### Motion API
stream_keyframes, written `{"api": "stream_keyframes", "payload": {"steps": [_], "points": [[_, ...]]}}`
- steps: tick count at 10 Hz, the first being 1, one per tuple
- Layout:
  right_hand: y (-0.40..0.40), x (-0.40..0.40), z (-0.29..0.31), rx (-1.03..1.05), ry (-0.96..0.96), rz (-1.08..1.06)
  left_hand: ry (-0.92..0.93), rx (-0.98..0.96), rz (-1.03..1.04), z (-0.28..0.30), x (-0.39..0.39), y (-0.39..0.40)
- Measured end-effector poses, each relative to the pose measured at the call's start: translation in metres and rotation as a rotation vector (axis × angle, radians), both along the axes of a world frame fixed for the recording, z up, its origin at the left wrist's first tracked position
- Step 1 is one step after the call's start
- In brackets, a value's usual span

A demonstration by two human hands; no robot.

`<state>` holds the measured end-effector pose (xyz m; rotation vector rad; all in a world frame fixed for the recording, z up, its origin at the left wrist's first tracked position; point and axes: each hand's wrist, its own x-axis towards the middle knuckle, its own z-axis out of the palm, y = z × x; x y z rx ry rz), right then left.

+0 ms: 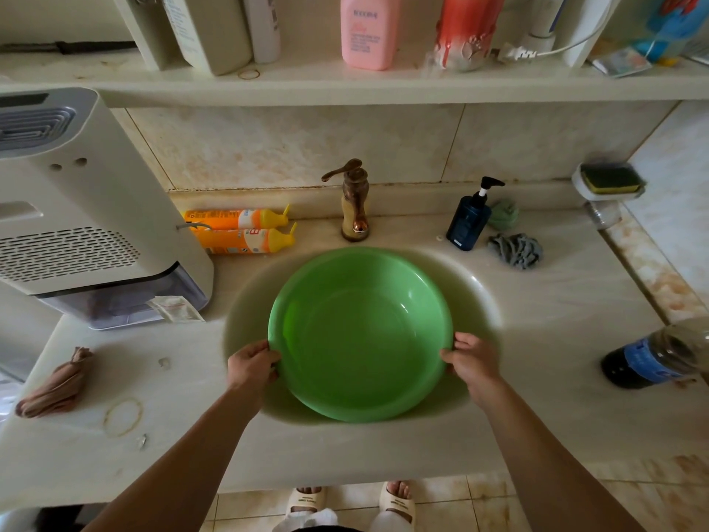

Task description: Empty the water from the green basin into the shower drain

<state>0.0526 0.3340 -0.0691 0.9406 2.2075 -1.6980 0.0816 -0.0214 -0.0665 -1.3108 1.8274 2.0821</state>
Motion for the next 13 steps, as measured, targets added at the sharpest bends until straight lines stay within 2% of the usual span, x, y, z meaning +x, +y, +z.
{"api": "stream_keyframes", "payload": {"steps": [4, 10, 12, 13], "points": [[-0.007, 0.000, 0.009, 0.014, -0.026, -0.027, 0.014, -0.073, -0.017, 0.001, 0.001, 0.002], [-0.005, 0.002, 0.013, 0.001, -0.035, -0.039, 0.038, -0.037, 0.001, 0.008, 0.002, -0.002], [0.004, 0.001, 0.011, 0.054, -0.022, -0.039, 0.070, -0.045, -0.021, 0.013, 0.002, -0.005], [0.009, 0.001, 0.015, 0.153, 0.007, -0.014, 0.068, -0.054, 0.012, 0.015, 0.002, -0.008]]}}
